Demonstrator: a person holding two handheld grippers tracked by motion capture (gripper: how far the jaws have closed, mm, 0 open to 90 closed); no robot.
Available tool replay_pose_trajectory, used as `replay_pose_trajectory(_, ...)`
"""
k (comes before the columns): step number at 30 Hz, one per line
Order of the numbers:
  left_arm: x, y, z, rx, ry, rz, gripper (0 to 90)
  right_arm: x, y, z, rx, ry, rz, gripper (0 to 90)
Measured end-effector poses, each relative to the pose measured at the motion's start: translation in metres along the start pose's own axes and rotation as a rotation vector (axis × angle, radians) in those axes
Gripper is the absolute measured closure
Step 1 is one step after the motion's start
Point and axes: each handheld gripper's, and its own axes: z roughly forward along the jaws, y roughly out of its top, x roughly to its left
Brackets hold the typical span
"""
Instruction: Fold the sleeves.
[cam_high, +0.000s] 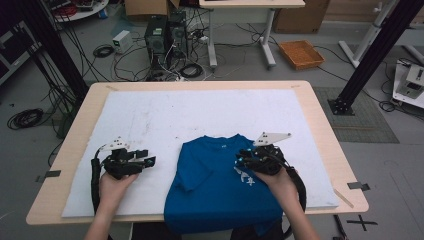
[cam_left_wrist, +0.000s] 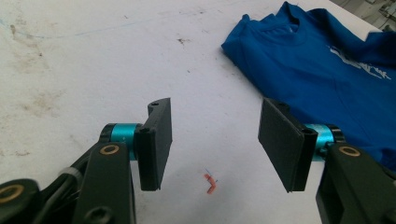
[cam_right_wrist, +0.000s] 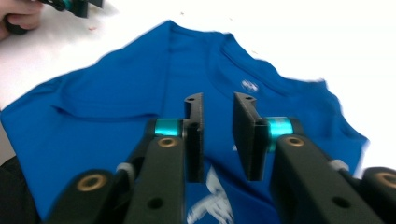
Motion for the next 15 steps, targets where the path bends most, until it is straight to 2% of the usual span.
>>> replay_pose_trajectory(1, 0.0, 0.0, 0.0, 0.0, 0.0, -0.002, 44.4, 0.0, 0.0, 0.0, 0.0, 0.0, 0.0, 74.2)
replay_pose_trajectory(2, 0.0, 0.0, 0.0, 0.001, 0.0, 0.001, 44.2, -0.001, 0.001, -0.002, -0.011, -0.025, -0.008, 68.4)
replay_pose_trajectory(3, 0.0, 0.0, 0.0, 0.001, 0.0, 0.001, 44.1, -0.001, 0.001, -0.002, -0.011, -0.025, -0.008, 68.4)
replay_pose_trajectory(4, 0.0, 0.0, 0.0, 0.001, 0.0, 0.002, 44.1, -0.008, 0.001, -0.011, -0.02, -0.041, 0.021, 68.2)
replay_pose_trajectory(5, 0.0, 0.0, 0.0, 0.002, 0.0, 0.002, 44.1, -0.008, 0.001, -0.011, -0.02, -0.041, 0.021, 68.2)
replay_pose_trajectory(6, 0.0, 0.0, 0.0, 0.001, 0.004, -0.001, 43.8, -0.019, -0.003, -0.023, -0.028, -0.064, 0.074, 65.5)
replay_pose_trajectory(7, 0.0, 0.0, 0.0, 0.001, 0.004, -0.001, 43.8, -0.019, -0.003, -0.023, -0.028, -0.064, 0.074, 65.5)
replay_pose_trajectory(8, 0.0, 0.0, 0.0, 0.003, 0.006, -0.005, 43.7, -0.027, -0.012, -0.036, -0.031, -0.085, 0.122, 62.4)
replay_pose_trajectory(9, 0.0, 0.0, 0.0, 0.003, 0.006, -0.005, 43.7, -0.027, -0.012, -0.036, -0.031, -0.085, 0.122, 62.4)
replay_pose_trajectory(10, 0.0, 0.0, 0.001, 0.001, 0.006, -0.01, 43.7, -0.032, -0.024, -0.046, -0.04, -0.096, 0.165, 58.3)
replay_pose_trajectory(11, 0.0, 0.0, 0.001, 0.002, 0.007, -0.011, 43.7, -0.032, -0.024, -0.046, -0.04, -0.096, 0.165, 58.3)
replay_pose_trajectory(12, 0.001, 0.0, 0.001, 0.006, 0.009, -0.013, 43.7, -0.029, -0.039, -0.052, -0.044, -0.098, 0.173, 58.0)
replay_pose_trajectory(13, 0.001, 0.0, 0.001, 0.006, 0.009, -0.013, 43.7, -0.029, -0.039, -0.052, -0.044, -0.098, 0.173, 58.0)
replay_pose_trajectory(14, 0.001, 0.0, 0.001, 0.006, 0.01, -0.013, 43.7, -0.021, -0.052, -0.055, -0.037, -0.111, 0.148, 59.4)
replay_pose_trajectory(15, 0.001, 0.0, 0.001, 0.006, 0.01, -0.013, 43.7, -0.021, -0.052, -0.055, -0.037, -0.111, 0.148, 59.4)
